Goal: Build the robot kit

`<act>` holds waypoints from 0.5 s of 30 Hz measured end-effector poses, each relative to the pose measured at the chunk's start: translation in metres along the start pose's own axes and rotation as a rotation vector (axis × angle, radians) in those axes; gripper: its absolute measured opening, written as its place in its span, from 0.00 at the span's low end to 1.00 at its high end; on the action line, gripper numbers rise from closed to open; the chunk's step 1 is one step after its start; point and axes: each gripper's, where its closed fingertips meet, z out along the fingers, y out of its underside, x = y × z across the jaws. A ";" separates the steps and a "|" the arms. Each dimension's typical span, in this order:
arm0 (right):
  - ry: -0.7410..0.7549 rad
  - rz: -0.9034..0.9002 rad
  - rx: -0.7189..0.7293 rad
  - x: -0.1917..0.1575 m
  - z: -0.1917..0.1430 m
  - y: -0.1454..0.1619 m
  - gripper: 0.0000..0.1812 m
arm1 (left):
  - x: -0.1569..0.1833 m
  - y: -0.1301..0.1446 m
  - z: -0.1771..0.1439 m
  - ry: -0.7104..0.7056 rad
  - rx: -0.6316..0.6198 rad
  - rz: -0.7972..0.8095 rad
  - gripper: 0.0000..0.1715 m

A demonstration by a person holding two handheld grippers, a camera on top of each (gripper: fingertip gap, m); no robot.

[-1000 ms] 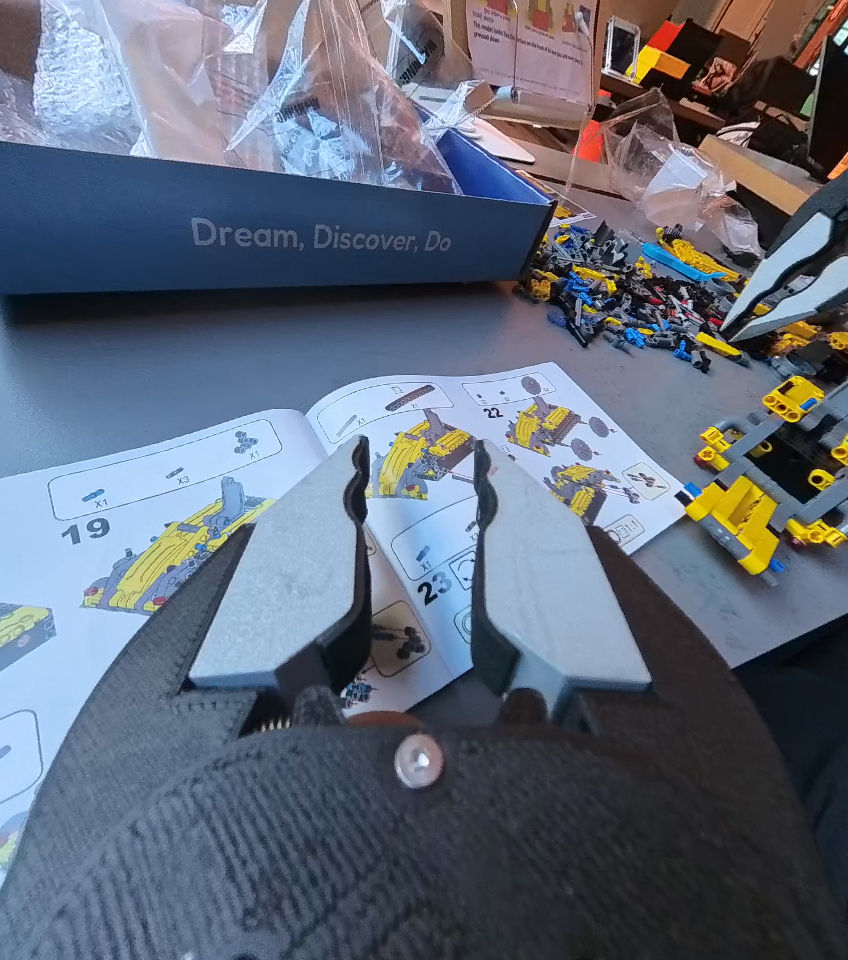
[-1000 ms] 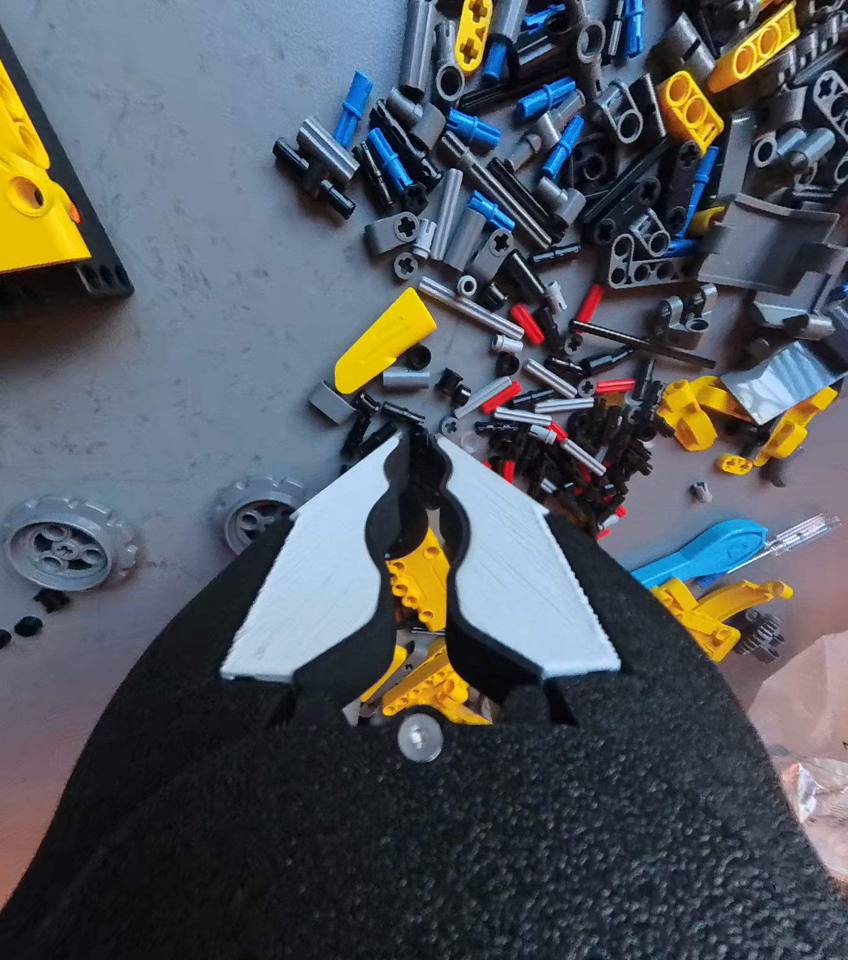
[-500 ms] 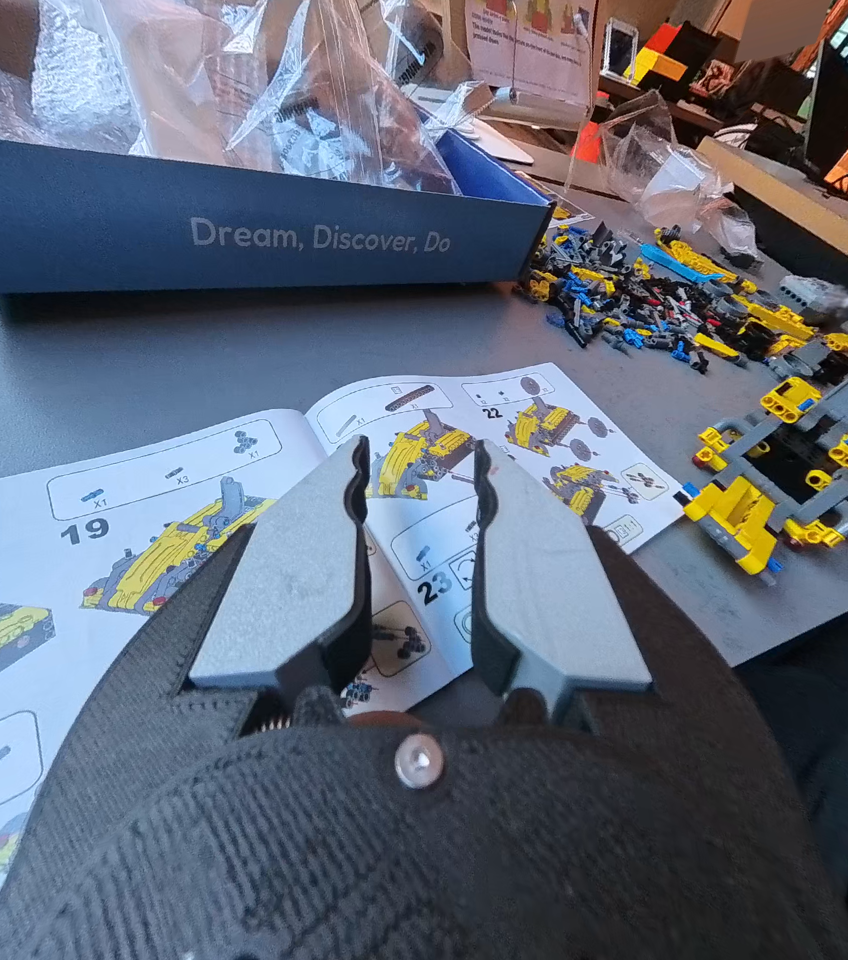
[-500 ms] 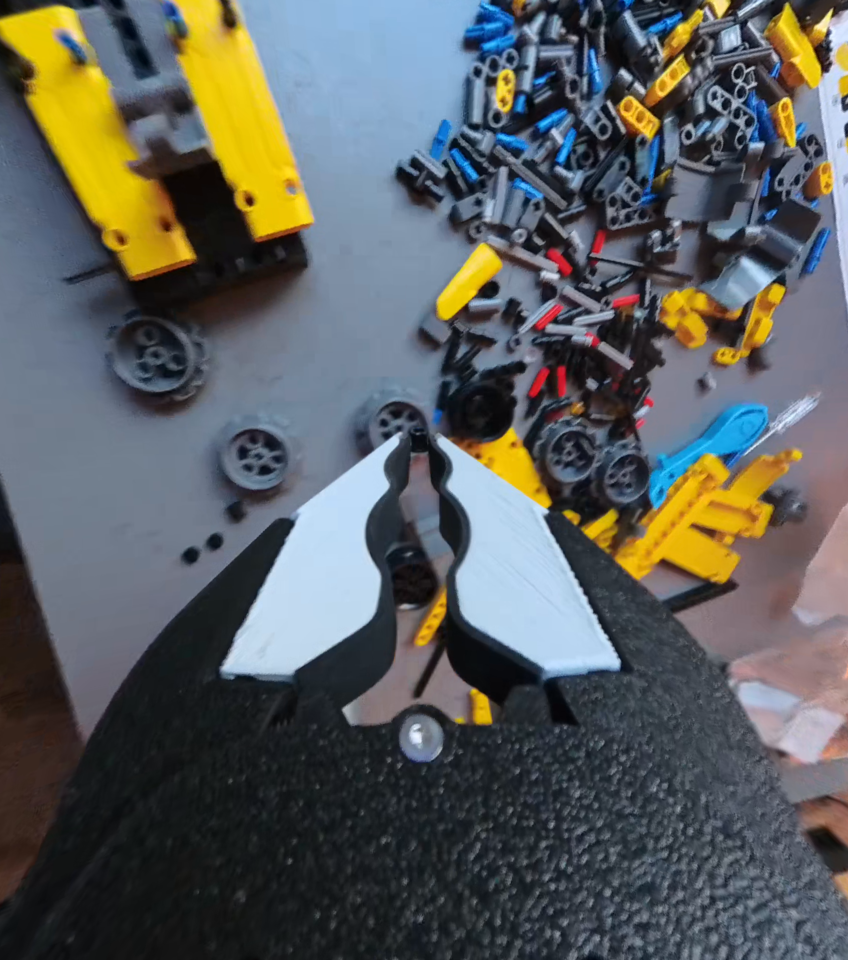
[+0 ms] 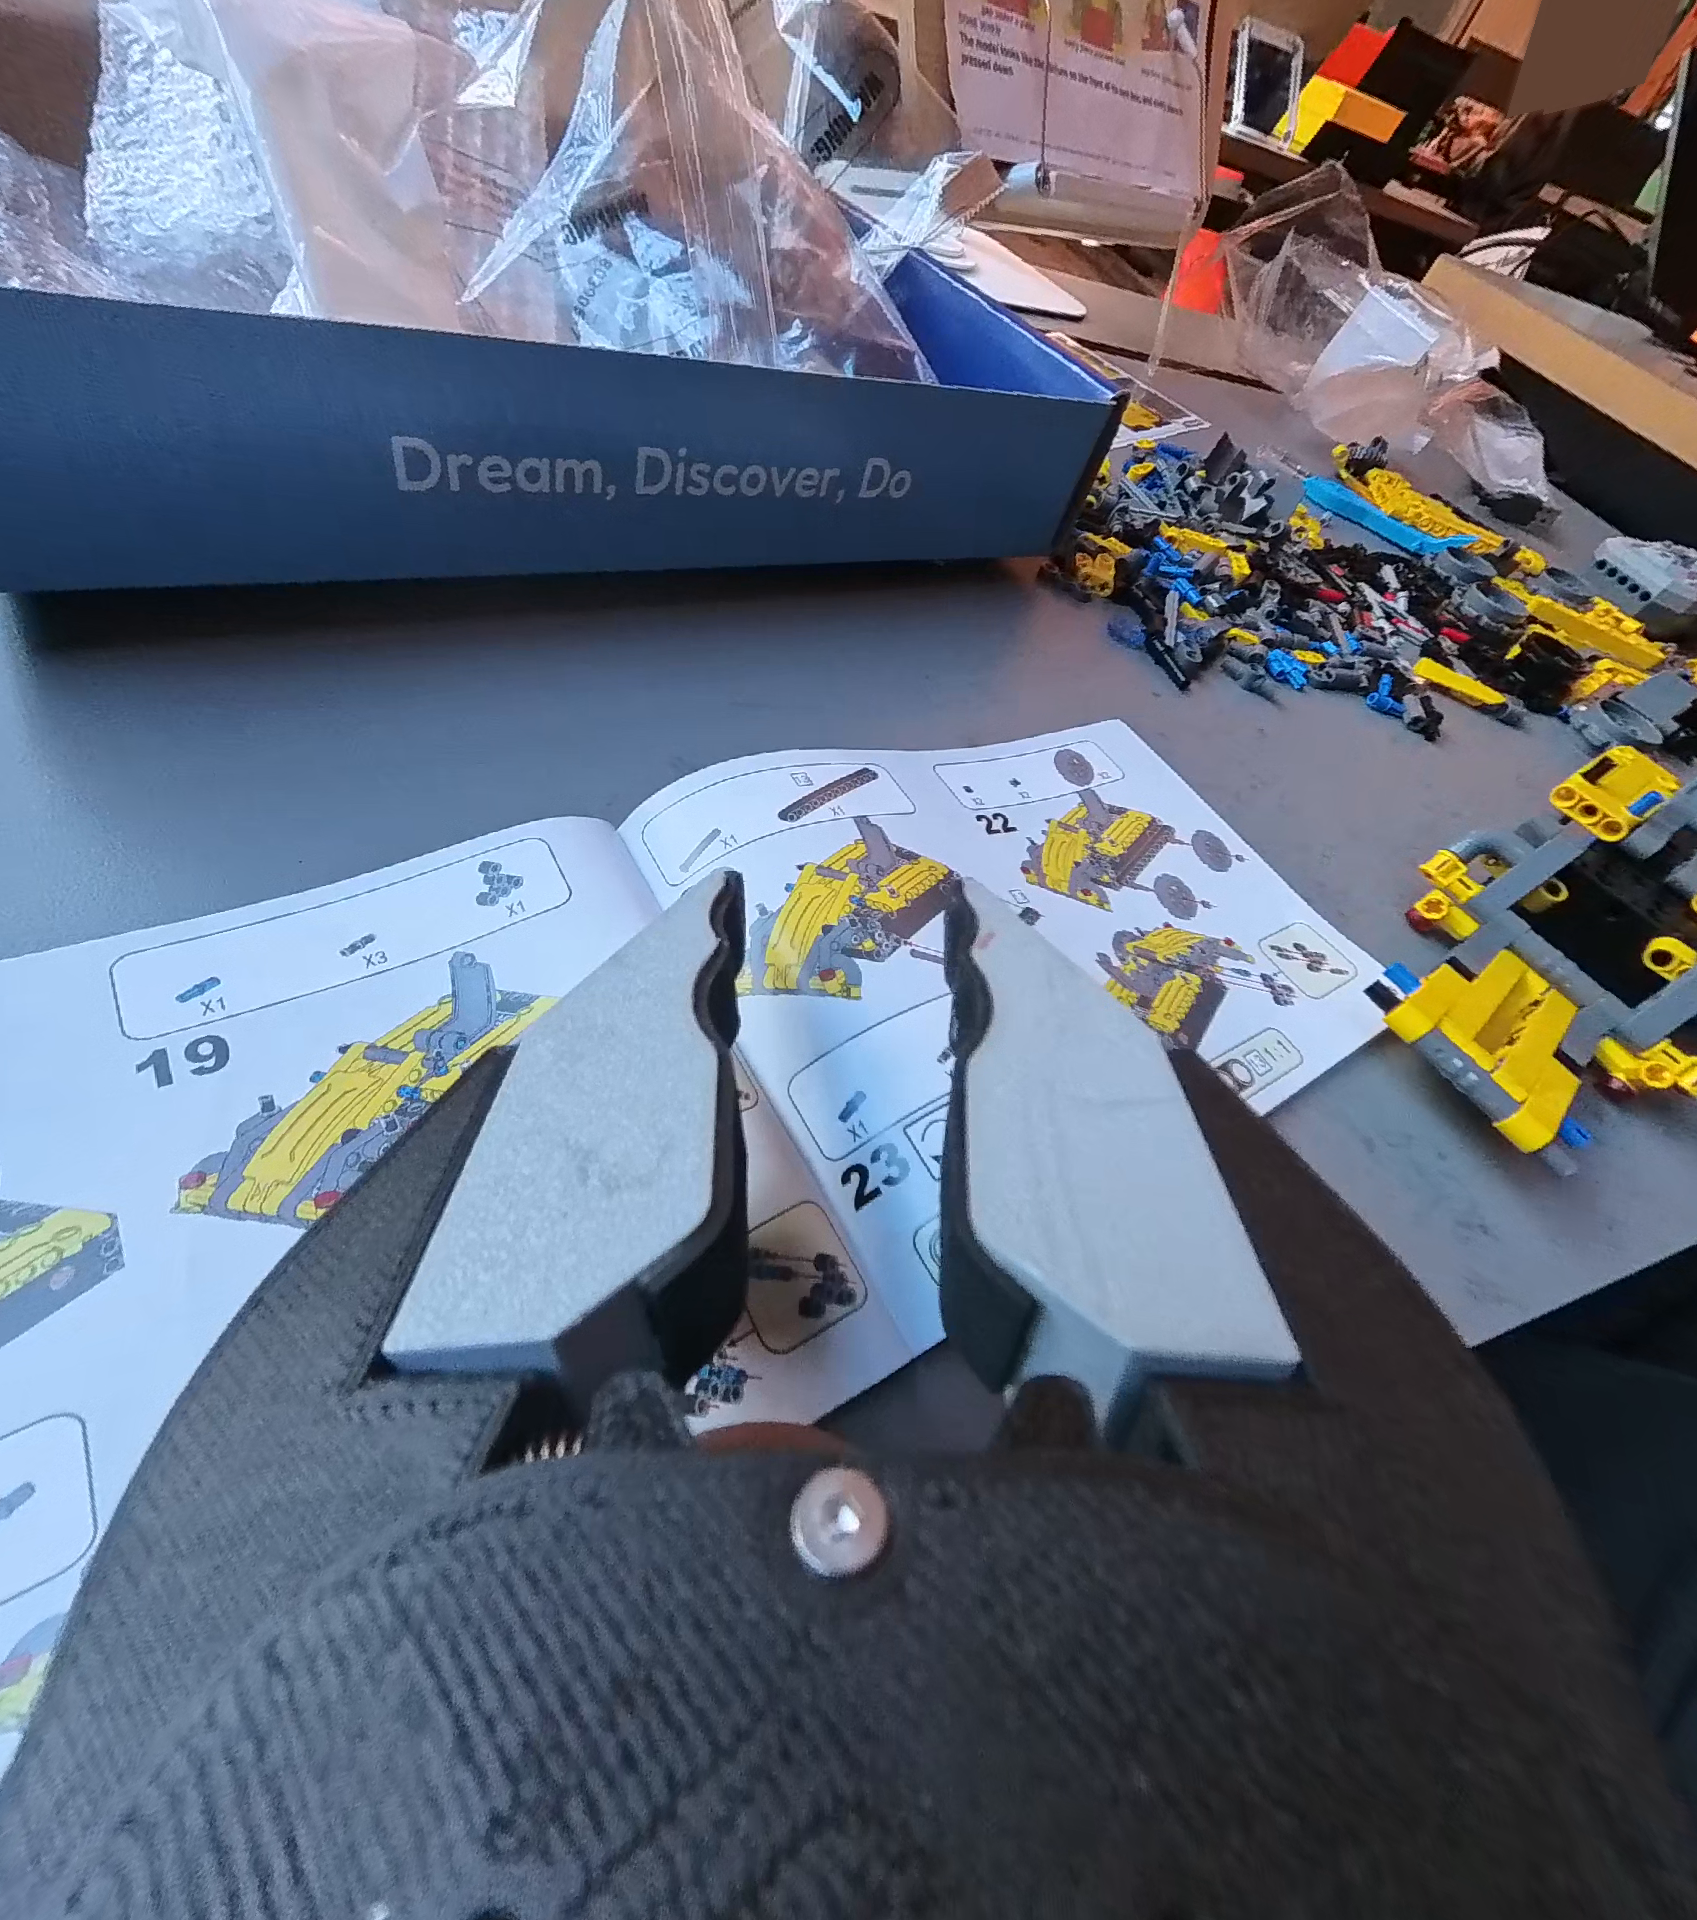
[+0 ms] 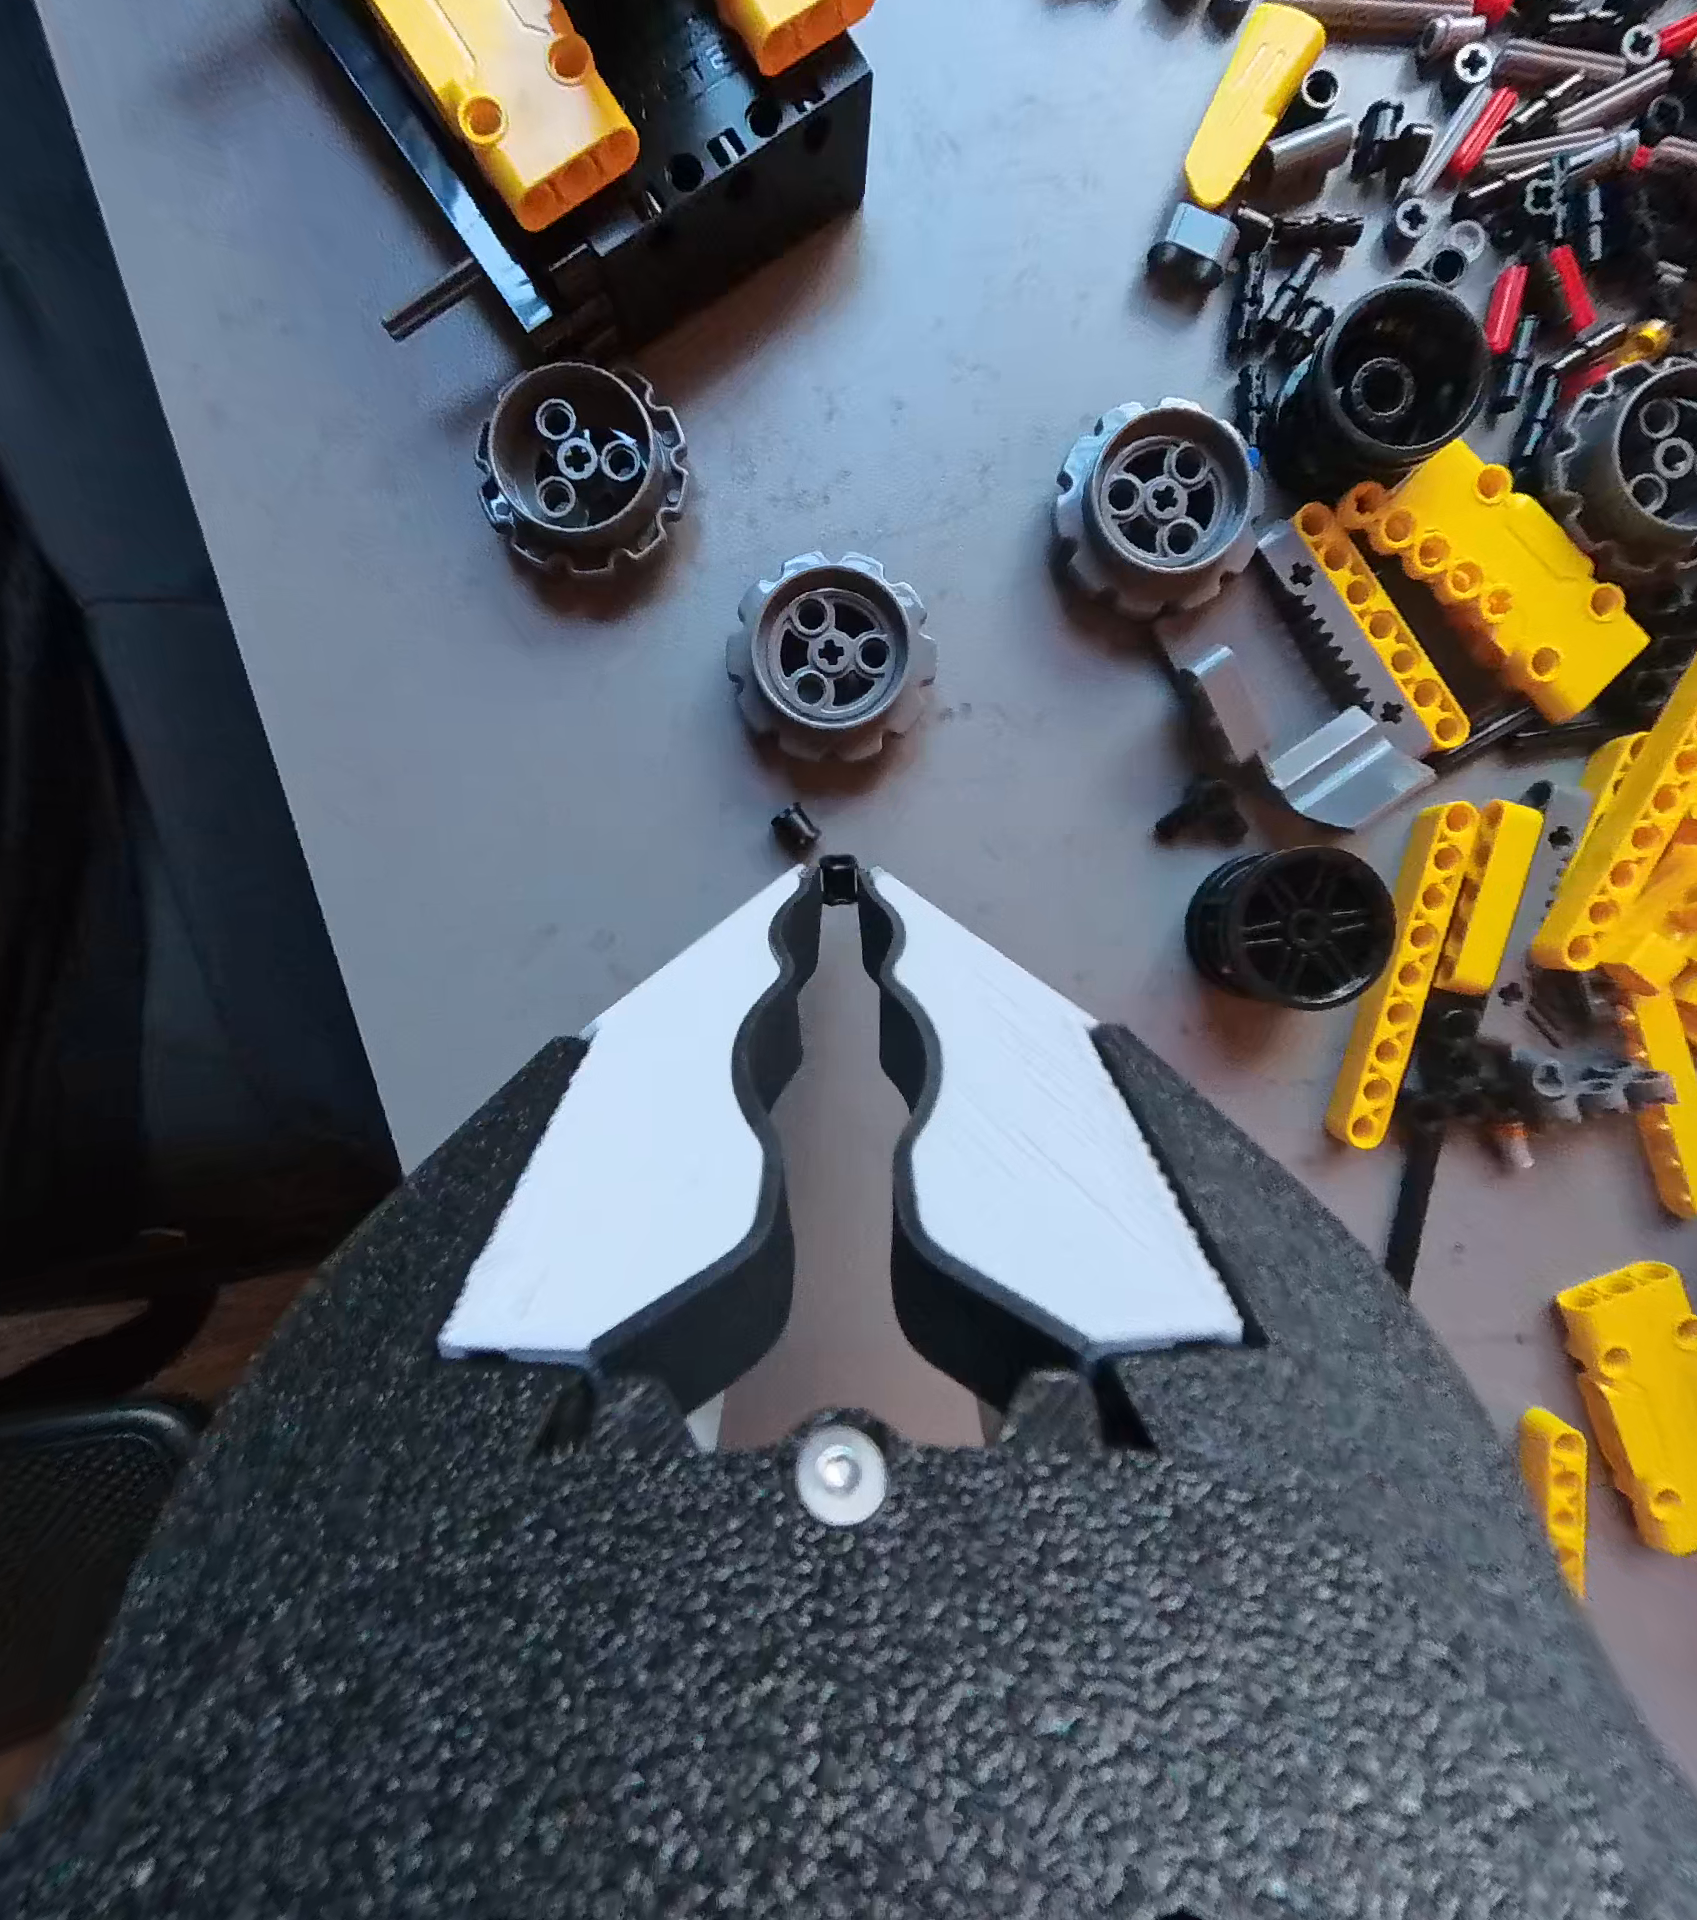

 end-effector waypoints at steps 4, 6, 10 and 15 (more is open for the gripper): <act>-0.005 0.006 0.005 0.003 0.004 0.003 0.05 | 0.000 0.000 0.000 -0.008 -0.002 0.007 0.20; -0.014 0.014 0.006 0.003 0.006 0.005 0.06 | 0.000 0.000 0.000 -0.010 -0.002 0.008 0.20; -0.005 0.018 0.020 0.004 0.005 0.008 0.06 | -0.001 0.000 0.000 -0.012 -0.003 0.007 0.20; 0.017 0.057 0.086 0.009 -0.009 0.005 0.06 | -0.001 0.000 0.000 -0.010 -0.002 0.004 0.19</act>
